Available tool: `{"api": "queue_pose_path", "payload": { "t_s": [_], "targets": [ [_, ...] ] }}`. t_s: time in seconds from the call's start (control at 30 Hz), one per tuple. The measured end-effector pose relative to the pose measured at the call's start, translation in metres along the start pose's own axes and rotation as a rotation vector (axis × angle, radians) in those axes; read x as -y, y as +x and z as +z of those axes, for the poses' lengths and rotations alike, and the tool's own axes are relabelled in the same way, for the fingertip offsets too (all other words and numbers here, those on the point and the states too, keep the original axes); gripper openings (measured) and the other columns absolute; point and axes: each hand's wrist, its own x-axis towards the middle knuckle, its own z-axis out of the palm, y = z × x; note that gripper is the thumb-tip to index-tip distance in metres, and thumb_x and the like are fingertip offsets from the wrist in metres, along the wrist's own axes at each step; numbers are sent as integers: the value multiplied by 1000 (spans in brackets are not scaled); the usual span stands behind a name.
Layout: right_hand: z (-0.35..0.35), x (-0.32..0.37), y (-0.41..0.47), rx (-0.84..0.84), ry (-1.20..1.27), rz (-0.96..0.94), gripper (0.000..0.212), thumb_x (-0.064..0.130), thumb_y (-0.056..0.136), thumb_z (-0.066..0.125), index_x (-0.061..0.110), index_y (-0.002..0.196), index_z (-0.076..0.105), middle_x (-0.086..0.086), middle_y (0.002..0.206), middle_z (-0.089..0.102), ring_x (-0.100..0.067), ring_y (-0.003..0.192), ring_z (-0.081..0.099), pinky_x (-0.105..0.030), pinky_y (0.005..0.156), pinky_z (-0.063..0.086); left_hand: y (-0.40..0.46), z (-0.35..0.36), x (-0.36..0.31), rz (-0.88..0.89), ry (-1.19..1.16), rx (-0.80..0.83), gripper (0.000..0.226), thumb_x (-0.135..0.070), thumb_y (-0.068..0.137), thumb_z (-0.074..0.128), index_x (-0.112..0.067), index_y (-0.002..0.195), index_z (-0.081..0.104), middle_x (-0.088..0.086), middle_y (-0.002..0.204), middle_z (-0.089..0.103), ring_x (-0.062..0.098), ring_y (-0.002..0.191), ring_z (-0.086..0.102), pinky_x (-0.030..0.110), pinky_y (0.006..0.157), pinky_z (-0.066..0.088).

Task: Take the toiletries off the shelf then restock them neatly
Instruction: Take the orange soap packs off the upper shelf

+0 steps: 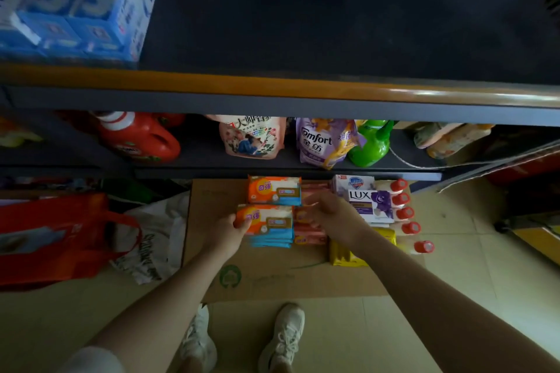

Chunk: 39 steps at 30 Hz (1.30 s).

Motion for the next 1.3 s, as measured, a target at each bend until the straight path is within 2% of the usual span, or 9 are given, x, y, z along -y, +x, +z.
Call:
{"api": "queue_pose_path", "payload": {
  "t_s": [0.17, 0.3, 0.47, 0.57, 0.63, 0.73, 0.97, 1.1, 1.3],
  "targets": [
    [-13, 34, -18, -63, -167, -158, 22, 21, 93, 51, 19, 114, 57, -3, 106, 65, -17, 90, 59, -26, 71, 44, -15, -20, -13, 53, 119, -16, 51, -36, 97, 44, -8, 139, 36, 10, 129, 54, 22, 110, 55, 26, 79, 43],
    [-24, 97, -42, -144, -285, -498, 23, 17, 93, 51, 12, 114, 56, -2, 93, 67, -16, 79, 61, -24, 65, 44, -53, -76, -46, 294, 128, -157, 45, -29, 94, 50, -16, 135, 41, -4, 96, 55, 15, 89, 58, 25, 73, 41],
    [-25, 172, -33, -383, -272, -799, 19, 13, 92, 53, 9, 109, 61, -6, 87, 68, -18, 71, 63, -34, 64, 52, -95, -185, -87, 866, 334, -592, 40, -32, 87, 47, -15, 123, 54, 0, 100, 56, 19, 88, 58, 30, 69, 49],
    [-24, 207, -7, -545, -220, -900, 16, 7, 89, 53, 8, 103, 63, 0, 77, 61, -6, 58, 52, -27, 55, 44, -82, -238, -99, 990, 526, -859, 43, -33, 83, 44, -7, 114, 60, 11, 106, 59, 27, 95, 57, 37, 77, 50],
    [-24, 230, 12, -619, -233, -942, 18, 8, 89, 53, 8, 105, 62, -3, 85, 63, -9, 68, 56, -25, 60, 43, -65, -262, -104, 993, 639, -949, 47, -36, 83, 42, -4, 113, 61, 14, 107, 60, 32, 94, 58, 42, 76, 50],
    [-27, 259, 42, -655, -394, -927, 24, 14, 91, 51, 9, 114, 57, -9, 111, 58, -21, 95, 57, -31, 71, 47, -35, -290, -105, 995, 730, -1055, 52, -41, 83, 40, -3, 112, 61, 16, 110, 60, 35, 96, 57, 44, 77, 48],
    [-41, 299, 113, -632, -709, -738, 58, 13, 93, 46, 16, 145, 21, -6, 153, 19, -27, 136, 27, -42, 102, 41, 14, -305, -84, 912, 761, -1090, 64, -51, 80, 38, -4, 119, 60, 17, 119, 62, 35, 105, 61, 49, 88, 47],
    [-44, 317, 151, -688, -778, -680, 80, 5, 88, 51, 20, 149, 2, -1, 158, 1, -30, 141, 14, -45, 108, 29, 23, -304, -82, 964, 718, -1189, 55, -45, 81, 43, -7, 114, 64, 13, 114, 65, 31, 98, 64, 41, 80, 50],
    [-37, 329, 173, -841, -871, -605, 75, 11, 88, 53, 13, 148, 8, -12, 152, 18, -34, 135, 22, -44, 107, 26, 30, -303, -79, 1003, 651, -1246, 48, -40, 82, 43, -10, 113, 66, 8, 114, 66, 25, 101, 64, 34, 80, 48]
  ]
}}
